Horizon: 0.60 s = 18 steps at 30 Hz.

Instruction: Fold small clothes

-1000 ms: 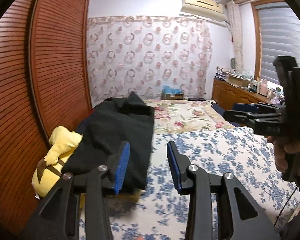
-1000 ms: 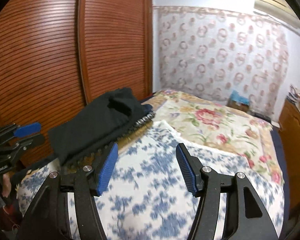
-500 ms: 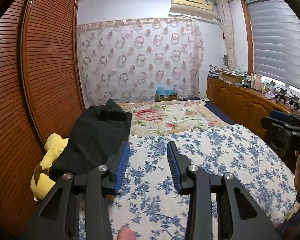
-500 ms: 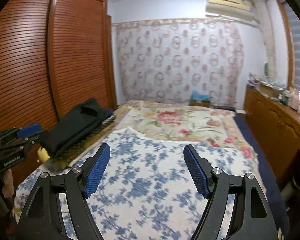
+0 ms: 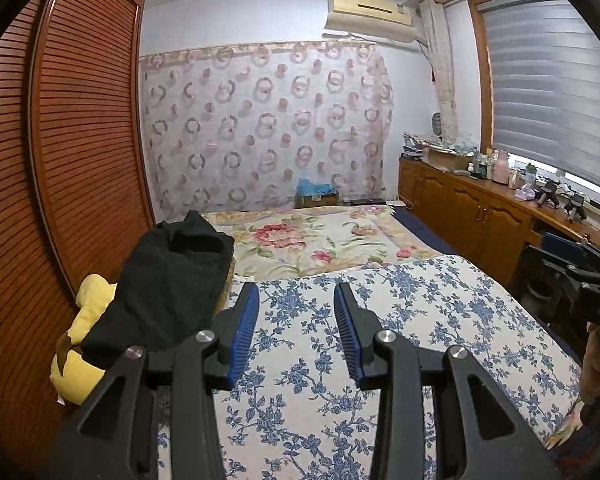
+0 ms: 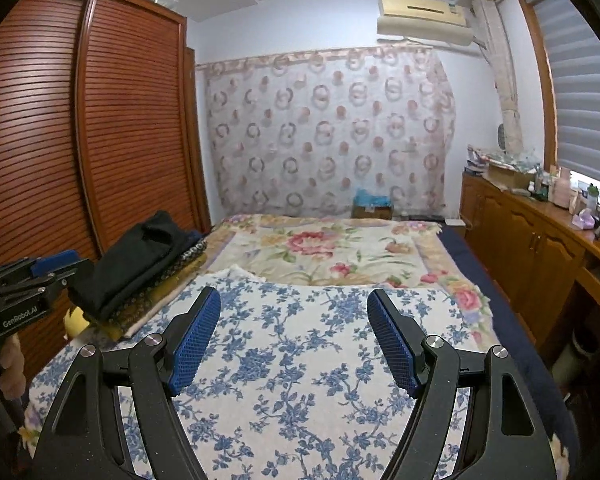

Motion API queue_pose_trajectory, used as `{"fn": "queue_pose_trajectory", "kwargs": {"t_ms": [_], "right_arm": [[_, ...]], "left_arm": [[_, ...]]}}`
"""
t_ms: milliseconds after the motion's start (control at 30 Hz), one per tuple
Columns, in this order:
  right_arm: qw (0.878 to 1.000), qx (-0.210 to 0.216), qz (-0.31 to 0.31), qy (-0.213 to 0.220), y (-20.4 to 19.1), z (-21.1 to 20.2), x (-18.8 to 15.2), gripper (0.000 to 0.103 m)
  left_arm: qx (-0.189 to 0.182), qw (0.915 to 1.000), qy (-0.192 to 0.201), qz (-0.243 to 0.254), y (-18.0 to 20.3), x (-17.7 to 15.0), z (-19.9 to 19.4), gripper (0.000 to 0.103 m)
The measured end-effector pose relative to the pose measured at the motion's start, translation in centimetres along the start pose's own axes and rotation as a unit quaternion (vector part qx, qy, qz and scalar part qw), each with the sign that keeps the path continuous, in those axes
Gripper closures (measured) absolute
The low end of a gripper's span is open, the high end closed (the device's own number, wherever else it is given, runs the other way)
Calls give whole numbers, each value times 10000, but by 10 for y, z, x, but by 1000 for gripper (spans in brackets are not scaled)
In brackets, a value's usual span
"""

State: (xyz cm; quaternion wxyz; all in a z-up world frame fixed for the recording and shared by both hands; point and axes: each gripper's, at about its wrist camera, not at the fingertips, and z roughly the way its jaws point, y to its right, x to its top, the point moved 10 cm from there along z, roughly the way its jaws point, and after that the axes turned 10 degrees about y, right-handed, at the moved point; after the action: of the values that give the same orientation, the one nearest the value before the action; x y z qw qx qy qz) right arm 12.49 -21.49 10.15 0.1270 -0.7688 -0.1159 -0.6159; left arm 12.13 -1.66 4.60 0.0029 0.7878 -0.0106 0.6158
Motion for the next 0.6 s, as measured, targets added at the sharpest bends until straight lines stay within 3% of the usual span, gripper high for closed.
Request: {"fn": "queue_pose_trajectory", "kwargs": {"t_ms": [600], "right_arm": [[10000, -28, 0, -7, -1, -1, -3, 25]], "left_arm": [[38, 10000, -17, -30, 0, -2, 2, 65]]}}
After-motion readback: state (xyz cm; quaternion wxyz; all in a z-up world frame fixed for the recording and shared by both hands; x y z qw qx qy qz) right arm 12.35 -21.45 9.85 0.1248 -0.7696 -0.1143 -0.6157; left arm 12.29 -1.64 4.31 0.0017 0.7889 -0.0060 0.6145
